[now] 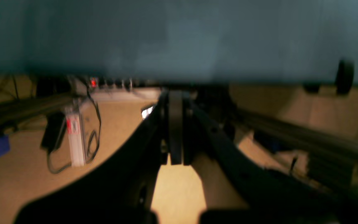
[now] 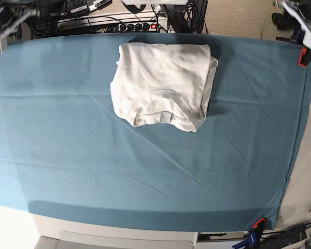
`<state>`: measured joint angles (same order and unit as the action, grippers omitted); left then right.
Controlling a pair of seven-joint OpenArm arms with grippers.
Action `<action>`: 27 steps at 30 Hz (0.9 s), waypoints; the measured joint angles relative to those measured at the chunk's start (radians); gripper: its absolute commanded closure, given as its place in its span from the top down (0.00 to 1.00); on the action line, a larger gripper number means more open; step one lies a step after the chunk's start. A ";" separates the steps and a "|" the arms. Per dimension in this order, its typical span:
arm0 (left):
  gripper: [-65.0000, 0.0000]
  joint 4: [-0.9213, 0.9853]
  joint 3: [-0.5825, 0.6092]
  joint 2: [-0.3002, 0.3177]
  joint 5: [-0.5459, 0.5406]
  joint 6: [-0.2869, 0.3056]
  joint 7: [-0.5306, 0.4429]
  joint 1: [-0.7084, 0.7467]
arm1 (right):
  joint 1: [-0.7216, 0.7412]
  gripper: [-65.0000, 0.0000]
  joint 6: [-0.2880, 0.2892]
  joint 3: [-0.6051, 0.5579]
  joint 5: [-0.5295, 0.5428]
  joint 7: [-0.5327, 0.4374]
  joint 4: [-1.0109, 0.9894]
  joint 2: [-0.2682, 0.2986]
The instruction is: Fold the T-shirt properly
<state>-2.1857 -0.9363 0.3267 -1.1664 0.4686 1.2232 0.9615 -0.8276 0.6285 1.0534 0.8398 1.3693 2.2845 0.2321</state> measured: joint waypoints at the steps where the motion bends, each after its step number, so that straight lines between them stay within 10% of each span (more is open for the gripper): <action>1: 0.00 0.000 0.000 -0.006 -0.002 0.000 0.002 0.019 | -0.018 0.00 0.000 -0.001 0.002 0.000 0.000 -0.013; 7: 0.00 0.057 0.043 -0.019 -0.002 0.000 -0.006 0.102 | -0.048 0.00 0.000 -0.026 0.018 -0.011 -0.038 -0.085; 16: 0.00 0.377 0.376 -0.018 0.026 0.117 -0.095 0.054 | 0.022 0.00 0.004 -0.194 0.008 -0.102 -0.569 -0.022; 27: 0.00 0.814 0.785 -0.019 0.538 0.129 -0.509 -0.248 | 0.371 0.00 0.002 -0.520 -0.264 -0.452 -1.409 0.056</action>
<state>-1.3712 -0.1516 0.3073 -0.6285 0.5976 0.7139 0.7139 -0.4564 0.6304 0.5339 0.5755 0.9169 0.8753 0.2882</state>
